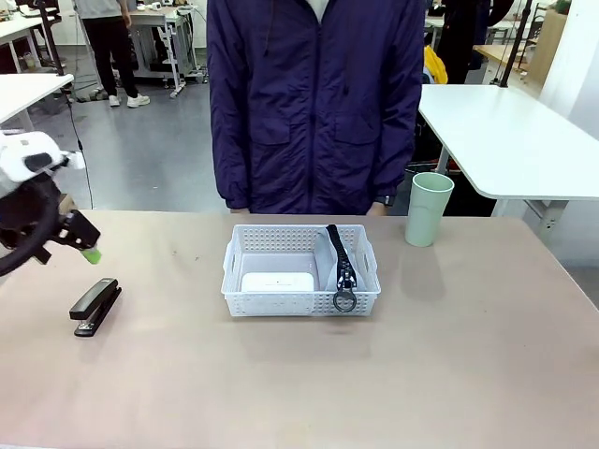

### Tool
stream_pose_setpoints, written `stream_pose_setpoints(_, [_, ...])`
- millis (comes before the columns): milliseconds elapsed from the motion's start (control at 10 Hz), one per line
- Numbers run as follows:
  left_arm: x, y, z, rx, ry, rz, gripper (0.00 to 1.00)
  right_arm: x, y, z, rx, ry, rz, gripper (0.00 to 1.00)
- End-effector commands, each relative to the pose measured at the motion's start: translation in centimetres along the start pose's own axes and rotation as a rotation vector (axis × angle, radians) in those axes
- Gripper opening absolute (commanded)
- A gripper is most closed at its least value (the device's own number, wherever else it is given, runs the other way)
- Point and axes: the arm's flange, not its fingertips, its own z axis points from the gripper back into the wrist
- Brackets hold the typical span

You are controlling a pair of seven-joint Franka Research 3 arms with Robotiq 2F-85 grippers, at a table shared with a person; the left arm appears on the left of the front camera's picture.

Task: Efficiently arrange items inside the basket to fit them all.
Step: Pick up the Stapler and place it inside the Organizing basket.

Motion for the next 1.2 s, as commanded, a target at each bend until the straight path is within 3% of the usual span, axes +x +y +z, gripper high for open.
stream_pose_setpoints(0, [-2.3, -1.3, -4.0, 0.097, 0.018, 0.054, 1.0, 0.0, 0.2, -0.1, 0.017, -0.013, 0.019, 1.0])
stream_pose_setpoints(100, [-1.9, -1.8, -5.8, 0.169, 0.017, 0.089, 1.0, 0.0, 0.2, -0.1, 0.017, -0.013, 0.019, 1.0])
stream_pose_setpoints(500, [-1.8, -2.4, -11.3, 0.24, 0.112, -0.003, 1.0, 0.0, 0.2, -0.1, 0.017, -0.013, 0.019, 1.0])
stream_pose_setpoints(1100, [-1.6, -1.2, -13.5, 0.178, 0.2, -0.033, 1.0, 0.0, 0.2, -0.1, 0.017, -0.013, 0.019, 1.0])
